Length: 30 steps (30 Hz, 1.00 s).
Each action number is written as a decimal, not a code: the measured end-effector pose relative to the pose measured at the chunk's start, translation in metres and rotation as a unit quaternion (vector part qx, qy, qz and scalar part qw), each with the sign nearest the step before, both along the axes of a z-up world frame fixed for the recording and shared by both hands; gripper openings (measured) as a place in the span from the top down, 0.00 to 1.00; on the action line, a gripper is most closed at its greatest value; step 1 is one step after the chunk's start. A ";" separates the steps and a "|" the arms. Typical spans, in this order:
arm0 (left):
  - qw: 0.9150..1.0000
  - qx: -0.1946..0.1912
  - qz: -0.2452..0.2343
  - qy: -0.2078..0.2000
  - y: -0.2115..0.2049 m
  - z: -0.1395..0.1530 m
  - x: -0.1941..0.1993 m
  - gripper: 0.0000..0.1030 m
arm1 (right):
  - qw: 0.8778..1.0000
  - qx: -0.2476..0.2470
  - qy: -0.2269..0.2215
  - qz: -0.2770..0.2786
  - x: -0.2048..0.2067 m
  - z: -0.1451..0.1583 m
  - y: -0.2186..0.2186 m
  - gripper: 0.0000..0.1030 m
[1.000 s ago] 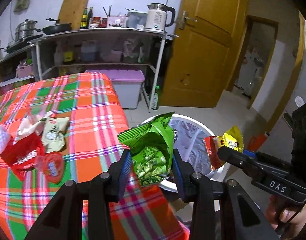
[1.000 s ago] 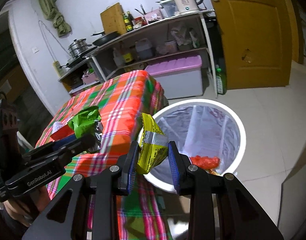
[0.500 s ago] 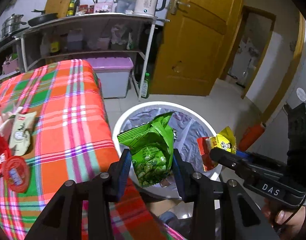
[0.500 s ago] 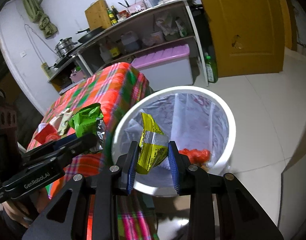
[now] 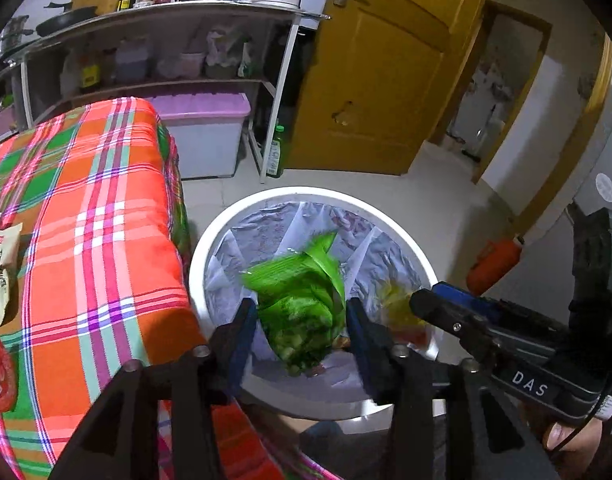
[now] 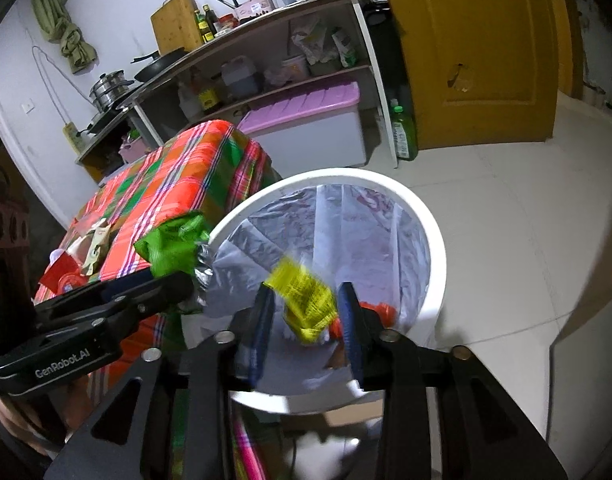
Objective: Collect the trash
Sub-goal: 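Carry the green bag and yellow packet over the bin and open both grippers, then move both open grippers back toward the table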
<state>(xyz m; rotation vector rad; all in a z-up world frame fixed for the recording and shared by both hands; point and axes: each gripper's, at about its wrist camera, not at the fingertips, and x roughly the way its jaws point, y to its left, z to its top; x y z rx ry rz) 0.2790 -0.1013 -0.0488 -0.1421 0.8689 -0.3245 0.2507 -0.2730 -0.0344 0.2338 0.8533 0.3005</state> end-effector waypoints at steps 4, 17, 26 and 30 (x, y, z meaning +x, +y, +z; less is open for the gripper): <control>1.000 -0.005 0.003 -0.007 0.000 0.003 0.001 0.45 | 1.000 -0.002 -0.004 -0.003 -0.001 0.001 -0.001 0.58; 0.999 -0.017 0.026 -0.042 0.017 0.029 -0.026 0.45 | 0.999 -0.001 -0.035 0.010 -0.020 0.026 0.009 0.58; 0.996 -0.015 0.054 -0.070 0.041 0.047 -0.055 0.45 | 0.998 -0.002 -0.059 0.037 -0.040 0.047 0.029 0.58; 0.995 -0.007 0.065 -0.080 0.054 0.051 -0.072 0.45 | 0.997 -0.001 -0.064 0.053 -0.048 0.051 0.040 0.58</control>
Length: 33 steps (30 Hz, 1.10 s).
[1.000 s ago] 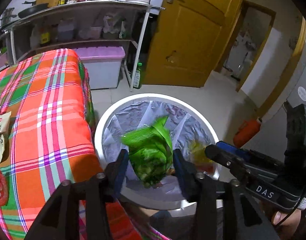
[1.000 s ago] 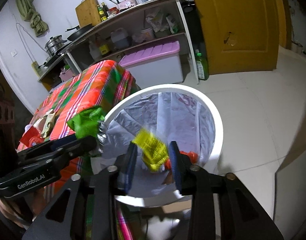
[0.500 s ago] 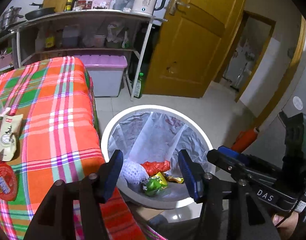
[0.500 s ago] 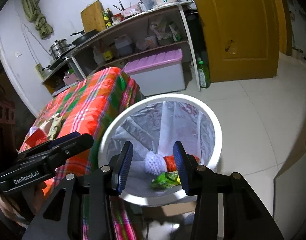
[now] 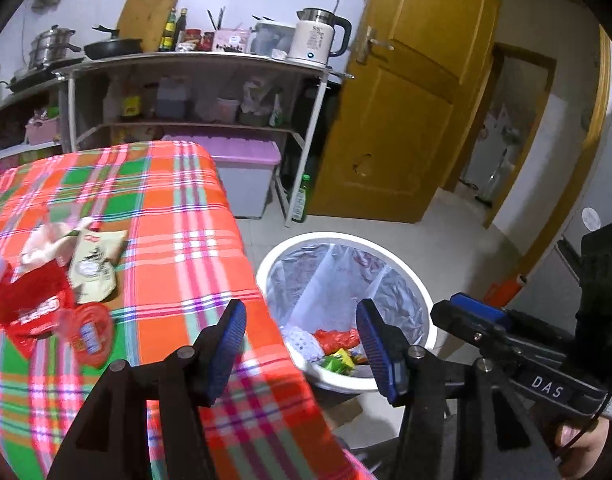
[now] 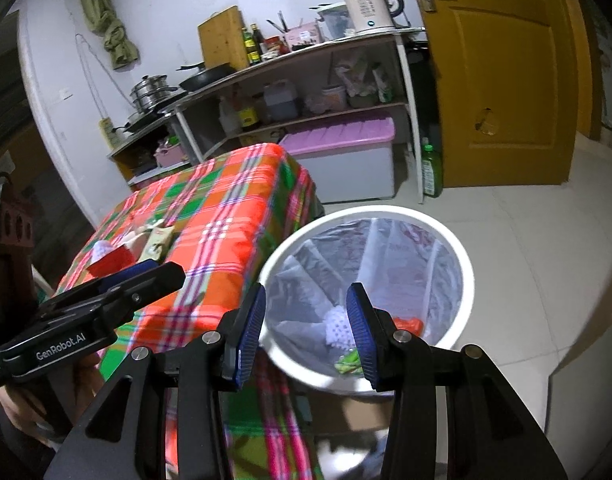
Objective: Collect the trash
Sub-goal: 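Move both open grippers back toward the table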
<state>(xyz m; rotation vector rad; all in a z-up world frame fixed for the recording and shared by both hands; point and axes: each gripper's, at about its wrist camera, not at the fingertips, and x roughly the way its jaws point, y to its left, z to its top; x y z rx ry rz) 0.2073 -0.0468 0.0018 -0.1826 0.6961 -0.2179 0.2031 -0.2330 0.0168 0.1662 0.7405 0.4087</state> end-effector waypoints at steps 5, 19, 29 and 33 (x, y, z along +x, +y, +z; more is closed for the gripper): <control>1.000 -0.002 0.000 -0.005 0.014 0.003 -0.017 0.45 | 1.000 0.015 -0.002 0.023 -0.008 0.004 0.015 0.58; 0.998 0.009 0.051 -0.021 0.060 0.006 -0.058 0.45 | 0.997 0.001 -0.016 0.078 -0.027 0.010 0.055 0.58; 0.994 0.013 0.106 -0.018 0.104 0.004 -0.075 0.45 | 0.994 -0.008 -0.006 0.113 -0.034 0.010 0.082 0.58; 0.992 0.010 0.125 -0.019 0.122 0.004 -0.080 0.45 | 0.992 -0.009 -0.006 0.125 -0.033 0.011 0.095 0.58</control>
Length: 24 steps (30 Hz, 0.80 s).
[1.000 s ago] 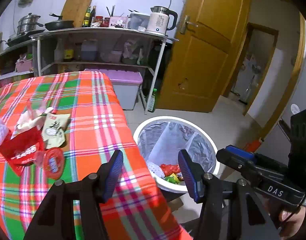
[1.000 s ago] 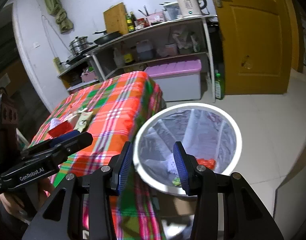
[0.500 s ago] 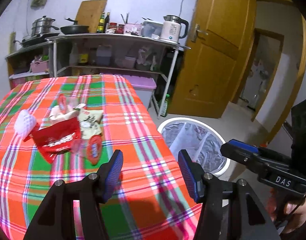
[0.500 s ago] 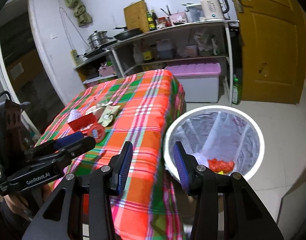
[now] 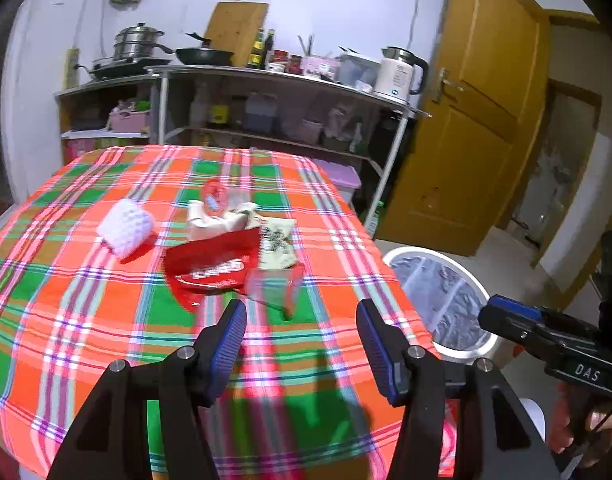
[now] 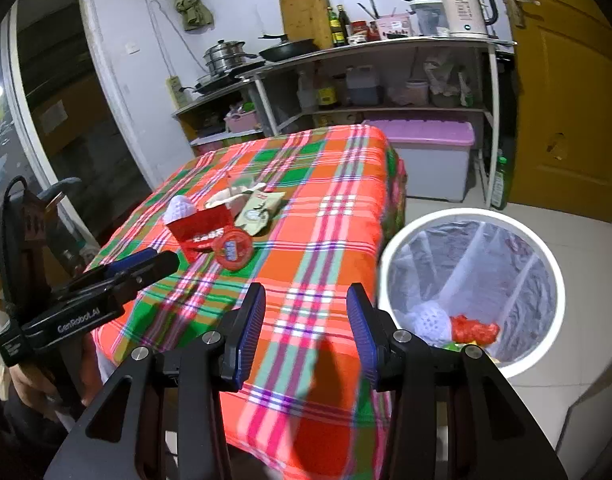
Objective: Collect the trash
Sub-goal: 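Move both open grippers back toward the table, then grasp the red noodle wrapper with the left gripper while the right grasps the red-lidded cup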
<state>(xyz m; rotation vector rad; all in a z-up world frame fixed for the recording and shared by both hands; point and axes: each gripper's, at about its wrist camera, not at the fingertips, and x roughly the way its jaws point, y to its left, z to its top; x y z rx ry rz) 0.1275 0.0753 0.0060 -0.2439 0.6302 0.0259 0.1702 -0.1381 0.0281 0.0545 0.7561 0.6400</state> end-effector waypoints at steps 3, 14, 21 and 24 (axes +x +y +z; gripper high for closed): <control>1.000 -0.001 0.011 -0.002 0.012 0.001 -0.002 0.45 | 1.000 0.000 0.001 0.012 0.000 0.000 0.011 0.58; 0.999 -0.005 0.044 0.003 0.047 -0.008 -0.006 0.45 | 0.999 -0.012 0.012 0.049 0.006 -0.008 0.054 0.45; 0.998 -0.014 0.063 0.007 0.072 -0.015 0.000 0.45 | 0.997 -0.030 0.015 0.068 0.018 -0.016 0.082 0.45; 0.998 -0.017 0.068 0.007 0.080 -0.017 0.002 0.45 | 0.996 -0.036 0.018 0.078 0.026 -0.021 0.096 0.45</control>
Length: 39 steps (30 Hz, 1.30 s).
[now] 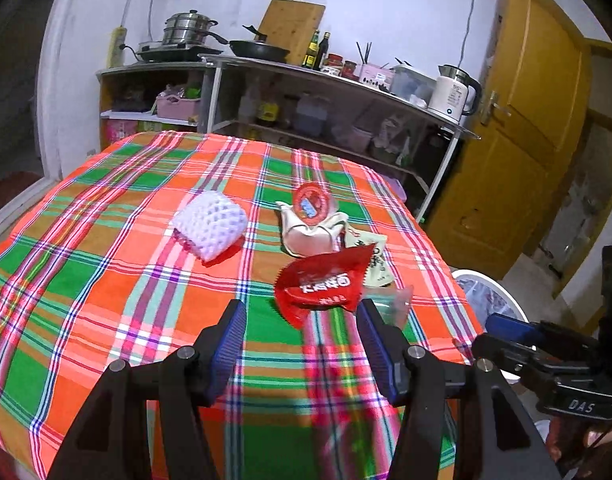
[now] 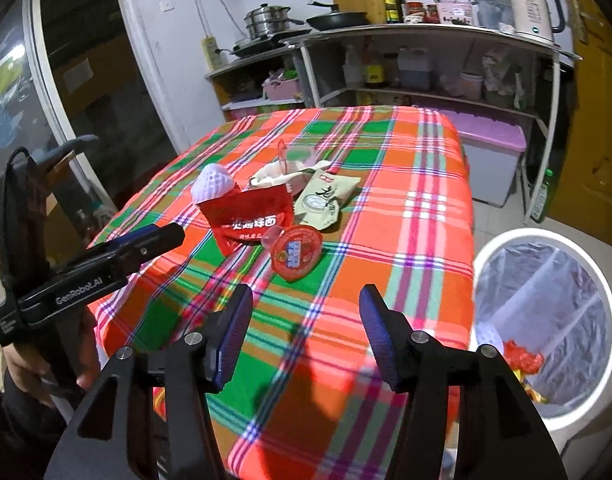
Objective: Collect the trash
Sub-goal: 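Grasp the red noodle wrapper with the left gripper while the right grasps the red-lidded cup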
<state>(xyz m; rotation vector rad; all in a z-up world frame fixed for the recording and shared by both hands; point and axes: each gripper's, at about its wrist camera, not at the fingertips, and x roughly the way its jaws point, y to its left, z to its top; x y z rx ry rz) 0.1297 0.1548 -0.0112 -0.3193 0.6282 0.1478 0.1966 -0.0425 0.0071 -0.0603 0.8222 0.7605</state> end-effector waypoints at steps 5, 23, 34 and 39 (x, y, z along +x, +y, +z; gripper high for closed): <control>1.000 -0.008 0.007 0.004 0.010 -0.005 0.004 0.45 | 1.000 -0.009 0.005 0.018 0.015 -0.010 0.023 0.45; 0.999 -0.028 -0.013 0.018 0.028 -0.018 0.040 0.45 | 0.998 -0.045 0.012 0.052 0.054 -0.031 0.063 0.45; 0.999 -0.019 -0.022 0.031 0.026 -0.024 0.055 0.45 | 0.997 -0.019 0.035 0.063 0.060 -0.036 0.063 0.56; 0.999 -0.020 -0.032 0.038 0.021 -0.026 0.067 0.45 | 0.998 -0.012 0.034 0.054 0.055 -0.033 0.051 0.56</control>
